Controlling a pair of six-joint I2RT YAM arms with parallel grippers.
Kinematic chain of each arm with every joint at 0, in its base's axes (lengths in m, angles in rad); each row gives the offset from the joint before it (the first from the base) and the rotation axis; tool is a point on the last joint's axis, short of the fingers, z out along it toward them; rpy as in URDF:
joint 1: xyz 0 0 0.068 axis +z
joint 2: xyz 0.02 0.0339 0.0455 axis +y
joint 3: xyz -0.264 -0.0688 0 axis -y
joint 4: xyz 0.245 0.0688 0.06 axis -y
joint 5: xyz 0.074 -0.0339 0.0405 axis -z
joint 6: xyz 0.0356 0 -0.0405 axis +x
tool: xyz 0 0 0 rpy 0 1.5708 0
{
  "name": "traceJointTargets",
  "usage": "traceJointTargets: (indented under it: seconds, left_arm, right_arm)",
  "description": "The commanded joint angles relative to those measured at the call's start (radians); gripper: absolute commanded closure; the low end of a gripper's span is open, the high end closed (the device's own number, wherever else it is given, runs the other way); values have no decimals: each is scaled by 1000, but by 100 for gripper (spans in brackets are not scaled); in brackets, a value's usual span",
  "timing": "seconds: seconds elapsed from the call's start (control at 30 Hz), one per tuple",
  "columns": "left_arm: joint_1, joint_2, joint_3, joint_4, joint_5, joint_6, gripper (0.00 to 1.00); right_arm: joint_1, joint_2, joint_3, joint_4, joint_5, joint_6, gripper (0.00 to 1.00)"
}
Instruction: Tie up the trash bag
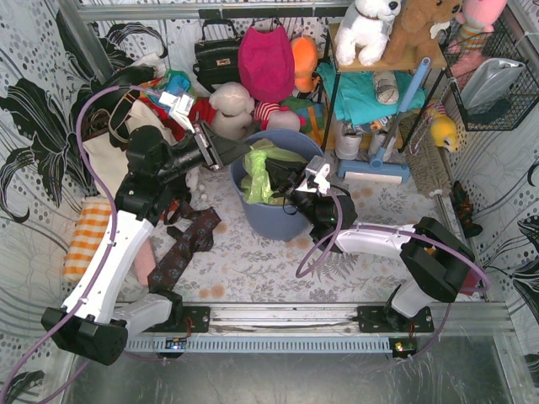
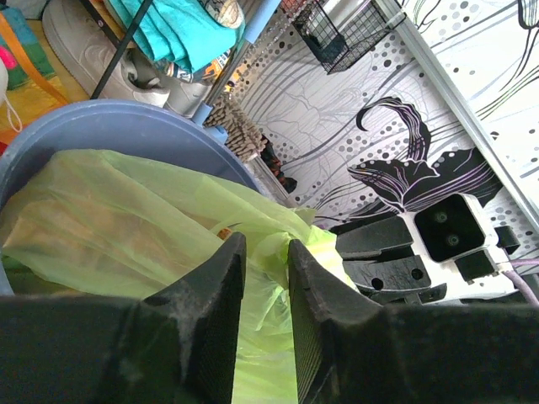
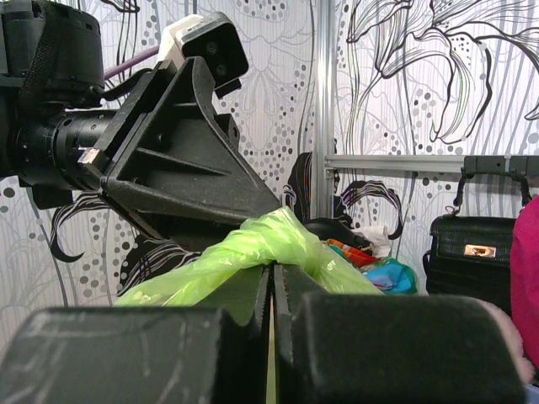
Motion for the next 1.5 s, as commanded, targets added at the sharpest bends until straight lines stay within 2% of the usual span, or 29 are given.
traceJointTargets:
  seconds: [0.0,0.3,0.47,0.53,0.6,0.87,1.03,1.13,1.2,1.27,1.43,1.47]
  left_arm:
    - [7,0,-9,52,32,13,68]
    - [8,-24,-6,49,-3,32,100]
    - [8,-34,-2,57,-32,42,100]
    - [8,-35,-2,59,-34,44,100]
    - [7,-34,0,55,-33,44,100]
    - [7,-36,0,54,-32,48,100]
    - [7,-31,-5,60,-29,47,100]
    - [7,-29,-8,68,-28,45,100]
    - [8,-28,-7,71,-26,44,100]
    - [8,-26,-7,71,-25,42,100]
    - [7,-19,-9,84,-21,40,100]
    - [7,-20,-11,89,-20,37,100]
  right_arm:
    - [-1,-26,9,110,-16,6,100]
    - [-1,-24,11,111,-18,11,100]
    - [-1,-30,1,111,-13,16,100]
    - [-2,-39,-11,111,-7,22,87]
    - [-1,-65,-36,105,-1,26,83]
    - [-2,-221,-124,-40,-20,28,82]
    - [-1,-358,-124,-293,-58,61,81]
    - [-2,-443,-102,-500,-53,134,79]
    - [-1,-497,-43,-687,-35,205,73]
    - [-1,-528,39,-906,-9,292,62]
    - [-1,-530,223,-1345,36,461,55]
    - [-2,-527,244,-1381,33,479,53]
